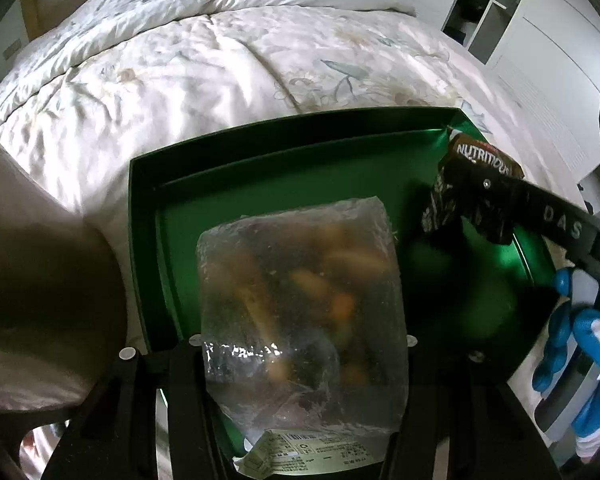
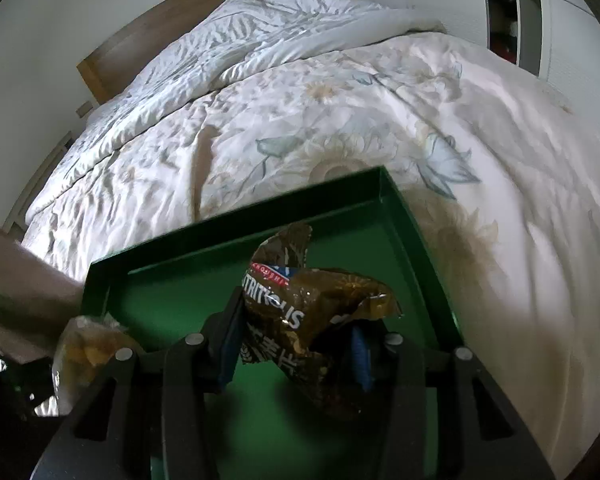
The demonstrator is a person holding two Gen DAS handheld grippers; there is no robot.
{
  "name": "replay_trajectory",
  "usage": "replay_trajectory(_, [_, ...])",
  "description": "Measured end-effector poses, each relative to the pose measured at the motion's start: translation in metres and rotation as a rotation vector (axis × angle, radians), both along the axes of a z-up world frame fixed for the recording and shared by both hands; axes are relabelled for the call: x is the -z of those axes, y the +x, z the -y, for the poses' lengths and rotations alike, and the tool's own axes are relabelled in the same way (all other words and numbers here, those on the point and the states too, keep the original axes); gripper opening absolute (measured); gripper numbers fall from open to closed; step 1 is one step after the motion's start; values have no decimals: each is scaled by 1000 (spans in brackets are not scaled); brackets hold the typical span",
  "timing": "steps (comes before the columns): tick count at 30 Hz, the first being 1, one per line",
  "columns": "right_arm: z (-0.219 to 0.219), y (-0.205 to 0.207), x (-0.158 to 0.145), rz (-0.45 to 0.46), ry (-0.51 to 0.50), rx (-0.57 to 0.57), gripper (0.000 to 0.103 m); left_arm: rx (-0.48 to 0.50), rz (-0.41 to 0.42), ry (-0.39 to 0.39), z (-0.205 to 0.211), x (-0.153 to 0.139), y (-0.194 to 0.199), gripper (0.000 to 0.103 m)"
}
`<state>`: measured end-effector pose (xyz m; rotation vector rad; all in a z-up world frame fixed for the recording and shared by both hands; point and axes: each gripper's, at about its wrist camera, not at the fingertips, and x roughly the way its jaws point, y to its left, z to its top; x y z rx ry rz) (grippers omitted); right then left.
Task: Organize snacks
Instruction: 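Carry the fruit bag with the left tool while the right tool carries the chip bag to the green tray, then open both tools to drop the bags into the tray and withdraw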
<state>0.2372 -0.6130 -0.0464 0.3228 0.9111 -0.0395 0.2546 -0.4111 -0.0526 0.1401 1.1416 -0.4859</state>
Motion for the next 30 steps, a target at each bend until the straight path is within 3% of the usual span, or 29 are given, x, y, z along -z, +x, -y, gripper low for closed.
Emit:
replay_trajectory(8, [1,15,0,-1,-9,13,35,-1,-1,-2,6,-1,8,47])
replay_trajectory(11, [1,15,0,2,-7,13,43,-2,9,10,7,-1,9,50])
replay_trajectory(12, [1,13,-1,5,-7,18,54,-2,14,14,8,-1,8,53])
replay_trajectory(13, [1,12,-2,9,-12,22,76,-3,20,19,9,-2,7,55])
replay_trajectory(15, [0,10,-4,13,-22,19,88,-5,37,19,8,-6,4,62])
replay_trajectory(17, [0,8,-7,18,-31,18,88,-11,47,15,9,-10,3,66])
replay_trajectory(24, [0,-13,-28,54,-33,10,89,-19,76,5,3,-29,-10,67])
replay_trajectory(30, [-3,-57,-54,116,4,33,92,7,94,-33,-6,-52,-43,67])
